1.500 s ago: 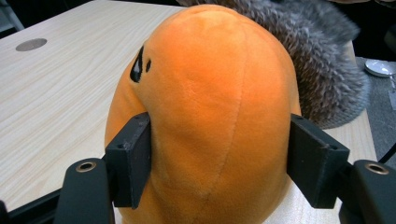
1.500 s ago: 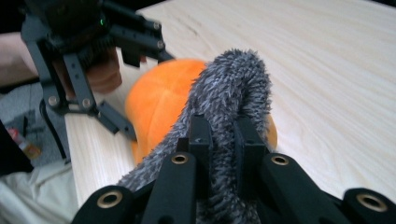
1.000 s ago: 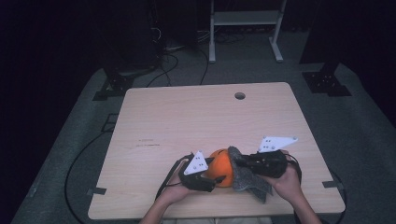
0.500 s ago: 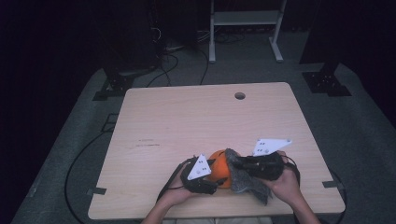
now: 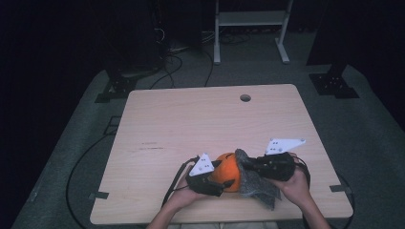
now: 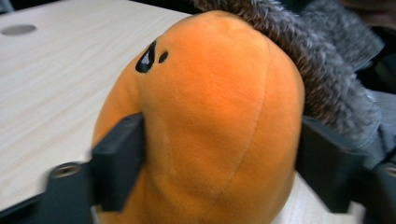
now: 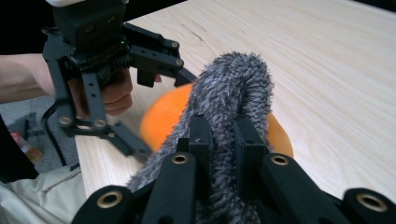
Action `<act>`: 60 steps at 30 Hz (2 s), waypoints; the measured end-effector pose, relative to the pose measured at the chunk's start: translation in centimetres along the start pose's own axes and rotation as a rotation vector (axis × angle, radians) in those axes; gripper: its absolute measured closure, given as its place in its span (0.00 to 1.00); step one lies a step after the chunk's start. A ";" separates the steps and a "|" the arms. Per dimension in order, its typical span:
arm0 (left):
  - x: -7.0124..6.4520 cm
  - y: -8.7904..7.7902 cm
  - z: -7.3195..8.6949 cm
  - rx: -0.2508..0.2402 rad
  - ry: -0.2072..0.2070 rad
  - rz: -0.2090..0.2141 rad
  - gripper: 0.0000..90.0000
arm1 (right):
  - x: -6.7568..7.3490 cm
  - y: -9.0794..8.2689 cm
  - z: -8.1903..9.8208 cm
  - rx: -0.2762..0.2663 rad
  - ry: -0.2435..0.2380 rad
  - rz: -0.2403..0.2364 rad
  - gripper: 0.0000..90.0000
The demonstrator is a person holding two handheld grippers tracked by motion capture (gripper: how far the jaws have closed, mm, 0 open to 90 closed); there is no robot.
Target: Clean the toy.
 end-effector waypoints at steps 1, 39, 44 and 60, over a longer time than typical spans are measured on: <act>-0.2 -0.3 -0.2 -0.016 0.022 -0.040 0.34 | 0.3 -0.1 -0.2 0.001 -0.014 0.008 0.89; -1.2 -0.1 0.4 0.032 0.156 -0.083 0.36 | -0.4 0.1 0.0 0.053 -0.035 0.084 0.89; -2.2 0.3 0.3 0.073 0.269 -0.093 0.35 | 0.5 0.0 0.1 0.069 -0.071 -0.049 0.89; -2.8 0.2 0.1 0.107 0.346 -0.108 0.31 | 0.5 0.1 -0.2 0.125 -0.095 -0.094 0.89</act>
Point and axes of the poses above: each handheld gripper's, and its own axes: y roughly forward along the jaws, z roughly out of its underside, x roughly to its left, the point moved 2 cm from there along y, roughly forward along the jaws, and after that the axes turned 10 degrees about x, right-handed, at the moved point
